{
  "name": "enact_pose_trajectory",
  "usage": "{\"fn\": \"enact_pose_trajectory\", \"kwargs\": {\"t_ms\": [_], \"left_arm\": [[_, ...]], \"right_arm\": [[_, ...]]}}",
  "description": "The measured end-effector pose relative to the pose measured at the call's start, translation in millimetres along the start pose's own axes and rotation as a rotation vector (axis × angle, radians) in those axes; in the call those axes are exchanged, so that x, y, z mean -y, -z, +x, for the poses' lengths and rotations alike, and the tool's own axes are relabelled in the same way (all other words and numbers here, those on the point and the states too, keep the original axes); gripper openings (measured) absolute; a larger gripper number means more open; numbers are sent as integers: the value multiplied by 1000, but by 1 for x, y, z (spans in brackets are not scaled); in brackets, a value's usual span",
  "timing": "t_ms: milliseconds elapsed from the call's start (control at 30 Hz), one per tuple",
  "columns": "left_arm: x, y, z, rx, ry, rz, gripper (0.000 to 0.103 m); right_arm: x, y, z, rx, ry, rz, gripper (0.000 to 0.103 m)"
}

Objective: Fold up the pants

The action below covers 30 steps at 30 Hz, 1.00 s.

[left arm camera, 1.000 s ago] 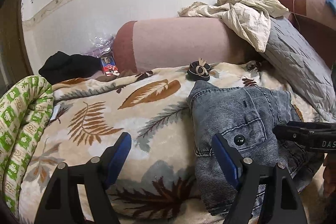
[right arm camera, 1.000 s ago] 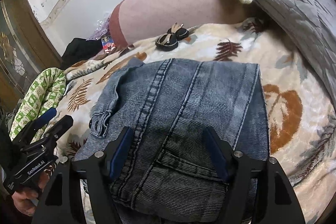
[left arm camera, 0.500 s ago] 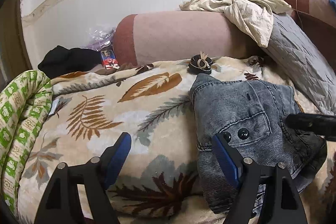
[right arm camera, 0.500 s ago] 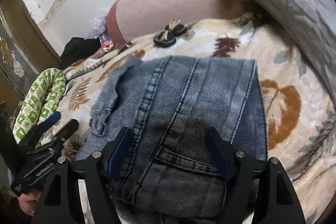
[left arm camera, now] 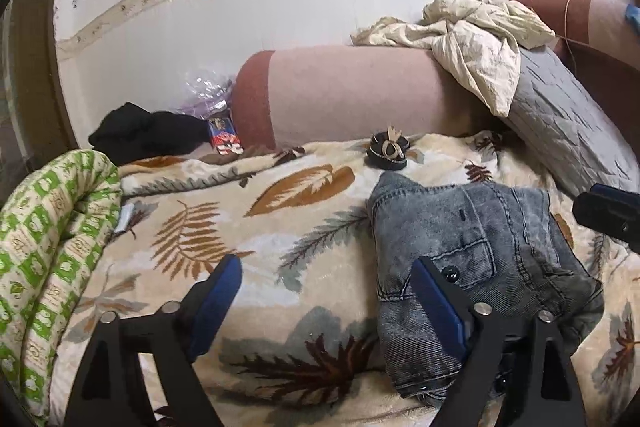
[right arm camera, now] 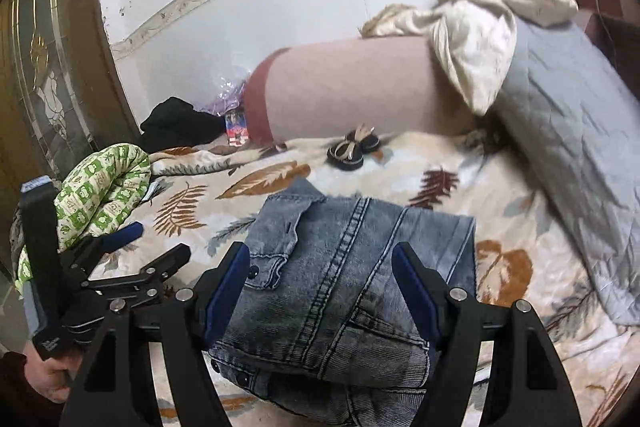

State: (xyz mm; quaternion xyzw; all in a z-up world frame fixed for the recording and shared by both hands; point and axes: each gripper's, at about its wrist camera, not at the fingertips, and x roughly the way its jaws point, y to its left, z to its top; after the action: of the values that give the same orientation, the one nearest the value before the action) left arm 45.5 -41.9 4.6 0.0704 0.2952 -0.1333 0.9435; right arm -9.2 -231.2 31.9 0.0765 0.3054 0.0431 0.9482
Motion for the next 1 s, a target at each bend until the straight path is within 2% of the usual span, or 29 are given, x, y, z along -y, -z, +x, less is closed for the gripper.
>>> {"fn": "enact_pose_trajectory", "kwargs": {"t_ms": [467, 1000], "left_arm": [[-6, -17, -49, 87, -17, -52, 101], [-3, -19, -67, 92, -31, -79, 103]], "right_arm": [[-13, 5, -38, 96, 24, 10, 75], [-16, 28, -75, 141, 59, 4, 75]]}}
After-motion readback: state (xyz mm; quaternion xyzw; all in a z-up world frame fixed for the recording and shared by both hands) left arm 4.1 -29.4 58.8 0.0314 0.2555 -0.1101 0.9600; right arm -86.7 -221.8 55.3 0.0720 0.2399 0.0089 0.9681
